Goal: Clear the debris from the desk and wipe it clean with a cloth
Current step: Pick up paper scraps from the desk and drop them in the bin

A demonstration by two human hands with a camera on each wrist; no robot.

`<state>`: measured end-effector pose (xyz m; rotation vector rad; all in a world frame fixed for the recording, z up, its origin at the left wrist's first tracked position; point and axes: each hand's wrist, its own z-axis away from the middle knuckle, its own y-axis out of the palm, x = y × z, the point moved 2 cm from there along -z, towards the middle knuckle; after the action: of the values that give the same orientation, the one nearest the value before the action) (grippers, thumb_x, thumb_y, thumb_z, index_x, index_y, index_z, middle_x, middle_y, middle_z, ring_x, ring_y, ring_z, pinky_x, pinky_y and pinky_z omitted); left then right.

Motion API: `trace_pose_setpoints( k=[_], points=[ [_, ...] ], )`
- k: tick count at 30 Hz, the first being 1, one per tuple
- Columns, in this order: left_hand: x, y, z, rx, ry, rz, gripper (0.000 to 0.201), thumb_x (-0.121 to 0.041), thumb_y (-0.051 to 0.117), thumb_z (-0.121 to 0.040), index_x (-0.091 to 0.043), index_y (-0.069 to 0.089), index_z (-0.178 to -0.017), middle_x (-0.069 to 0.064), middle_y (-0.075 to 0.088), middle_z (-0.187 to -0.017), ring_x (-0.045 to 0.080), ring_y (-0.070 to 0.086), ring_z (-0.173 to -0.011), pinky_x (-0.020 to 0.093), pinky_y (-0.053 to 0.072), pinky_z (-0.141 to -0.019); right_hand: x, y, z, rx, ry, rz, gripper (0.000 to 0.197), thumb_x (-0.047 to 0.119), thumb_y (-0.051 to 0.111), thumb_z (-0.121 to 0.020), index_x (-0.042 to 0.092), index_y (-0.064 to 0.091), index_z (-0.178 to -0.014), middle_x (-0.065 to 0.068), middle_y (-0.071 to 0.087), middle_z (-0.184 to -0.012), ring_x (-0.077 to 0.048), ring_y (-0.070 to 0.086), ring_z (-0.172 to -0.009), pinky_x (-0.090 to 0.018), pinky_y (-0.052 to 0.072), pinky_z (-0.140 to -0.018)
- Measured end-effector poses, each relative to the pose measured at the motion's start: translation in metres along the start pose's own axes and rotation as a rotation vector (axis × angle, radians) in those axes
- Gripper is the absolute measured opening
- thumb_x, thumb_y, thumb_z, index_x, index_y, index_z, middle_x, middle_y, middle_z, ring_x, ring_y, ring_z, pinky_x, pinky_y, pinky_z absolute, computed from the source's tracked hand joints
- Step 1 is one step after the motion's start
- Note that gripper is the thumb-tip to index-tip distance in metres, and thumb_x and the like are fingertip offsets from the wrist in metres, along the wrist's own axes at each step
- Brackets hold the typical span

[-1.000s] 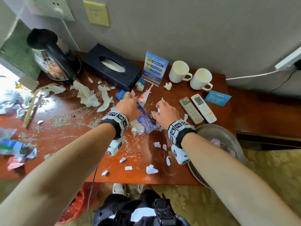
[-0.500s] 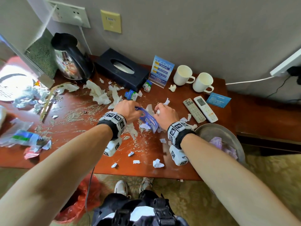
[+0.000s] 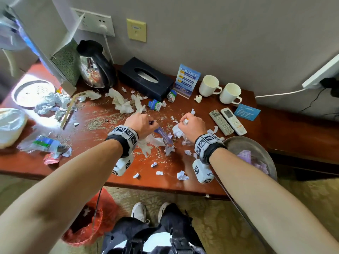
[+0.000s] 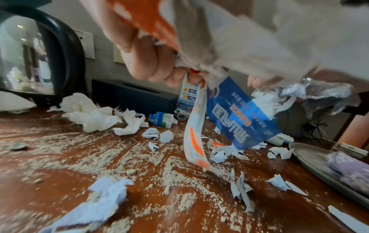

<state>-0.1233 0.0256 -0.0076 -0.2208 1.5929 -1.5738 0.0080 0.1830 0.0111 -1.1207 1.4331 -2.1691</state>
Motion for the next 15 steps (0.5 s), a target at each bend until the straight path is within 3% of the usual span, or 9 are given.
trace_pose_setpoints(
  k=[6,9,11,15],
  points=[
    [0.007,-0.013,0.03,-0.103,-0.126,-0.021,0.037,-0.042,0.053,-0.092,-0.013,0.064,-0.072,0.002,0.059,-0.061,0.018,0.052,-0.051,0.024,0.043,-0.047,0.016,0.004,0.009,0.051,-0.118,0.01,0.015,0.025,0.055,-0.093,0.014,0.059,-0.104,-0.011,0.066,-0.096,-0.026,0.054,-0.083,-0.028,0.039,-0.068],
    [0.012,-0.017,0.052,-0.144,-0.196,-0.003,0.035,-0.046,0.053,-0.091,-0.017,0.068,-0.077,0.002,0.068,-0.07,0.02,0.063,-0.058,0.03,0.054,-0.051,0.027,0.006,0.018,0.072,-0.184,-0.013,0.011,0.024,0.057,-0.092,0.017,0.059,-0.099,-0.011,0.067,-0.095,-0.029,0.059,-0.086,-0.034,0.047,-0.072],
    [0.018,-0.019,0.068,-0.165,-0.23,0.044,0.035,-0.045,0.053,-0.09,-0.02,0.063,-0.068,0.0,0.065,-0.065,0.02,0.06,-0.053,0.031,0.056,-0.051,0.035,0.006,0.026,0.092,-0.227,-0.018,0.011,0.024,0.057,-0.092,0.016,0.059,-0.099,-0.013,0.067,-0.094,-0.032,0.061,-0.089,-0.036,0.048,-0.074],
    [0.031,-0.025,0.105,-0.228,-0.28,0.118,0.04,-0.047,0.045,-0.082,-0.017,0.048,-0.055,0.0,0.048,-0.051,0.021,0.043,-0.046,0.03,0.045,-0.044,0.059,0.007,0.043,0.11,-0.328,-0.009,0.017,0.022,0.055,-0.093,0.012,0.06,-0.106,-0.008,0.059,-0.09,-0.026,0.053,-0.082,-0.03,0.04,-0.068]
  ],
)
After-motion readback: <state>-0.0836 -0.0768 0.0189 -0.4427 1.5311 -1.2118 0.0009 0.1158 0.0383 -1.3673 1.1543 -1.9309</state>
